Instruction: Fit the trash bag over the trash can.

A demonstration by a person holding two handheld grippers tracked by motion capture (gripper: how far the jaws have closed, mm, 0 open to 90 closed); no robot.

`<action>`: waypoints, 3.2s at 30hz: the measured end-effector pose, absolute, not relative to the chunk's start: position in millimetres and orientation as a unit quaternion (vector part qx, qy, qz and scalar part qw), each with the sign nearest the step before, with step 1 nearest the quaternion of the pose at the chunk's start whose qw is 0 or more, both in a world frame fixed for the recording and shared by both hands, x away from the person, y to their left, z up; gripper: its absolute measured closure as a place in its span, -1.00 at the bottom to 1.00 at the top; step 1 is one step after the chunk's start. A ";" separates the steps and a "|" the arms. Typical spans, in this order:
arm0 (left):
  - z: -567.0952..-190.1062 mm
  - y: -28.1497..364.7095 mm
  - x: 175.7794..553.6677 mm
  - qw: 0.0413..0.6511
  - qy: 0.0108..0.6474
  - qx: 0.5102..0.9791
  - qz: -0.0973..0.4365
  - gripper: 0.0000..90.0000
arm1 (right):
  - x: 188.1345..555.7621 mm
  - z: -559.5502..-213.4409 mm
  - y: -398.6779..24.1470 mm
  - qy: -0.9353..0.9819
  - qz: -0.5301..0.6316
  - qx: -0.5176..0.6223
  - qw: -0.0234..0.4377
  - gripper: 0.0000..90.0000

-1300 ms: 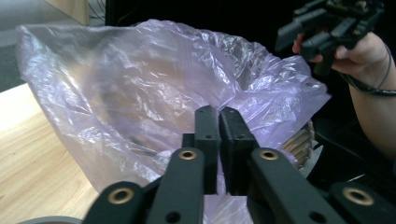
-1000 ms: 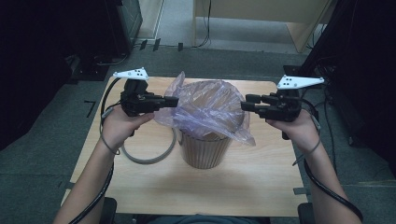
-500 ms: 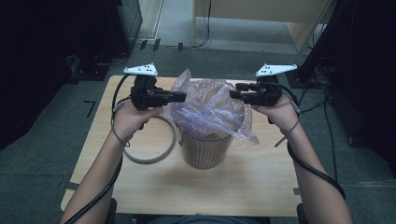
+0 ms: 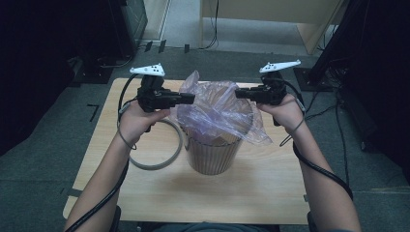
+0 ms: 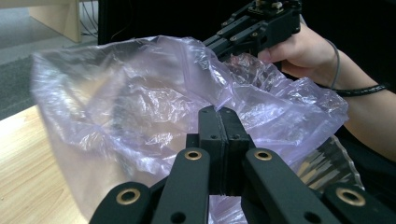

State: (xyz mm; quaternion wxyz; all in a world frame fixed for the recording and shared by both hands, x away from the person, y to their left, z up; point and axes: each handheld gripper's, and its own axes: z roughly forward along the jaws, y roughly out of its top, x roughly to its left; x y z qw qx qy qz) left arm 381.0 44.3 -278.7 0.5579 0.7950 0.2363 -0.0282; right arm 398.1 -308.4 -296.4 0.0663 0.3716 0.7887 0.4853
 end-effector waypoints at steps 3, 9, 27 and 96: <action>-276.6 48.2 379.7 0.564 0.237 0.790 -0.031 1.00 | 398.6 -293.5 -312.6 0.784 0.486 0.383 0.049 0.91; -273.9 56.8 374.3 0.573 0.237 0.784 -0.031 1.00 | 397.2 -287.1 -324.4 0.765 0.505 0.397 0.031 1.00; -290.2 93.4 355.8 0.575 0.260 0.775 -0.036 1.00 | 379.3 -299.3 -367.2 0.761 0.486 0.423 0.075 1.00; -321.7 106.7 355.6 0.556 0.278 0.783 0.006 0.45 | 293.5 -306.7 -354.4 0.778 0.548 0.303 0.055 0.26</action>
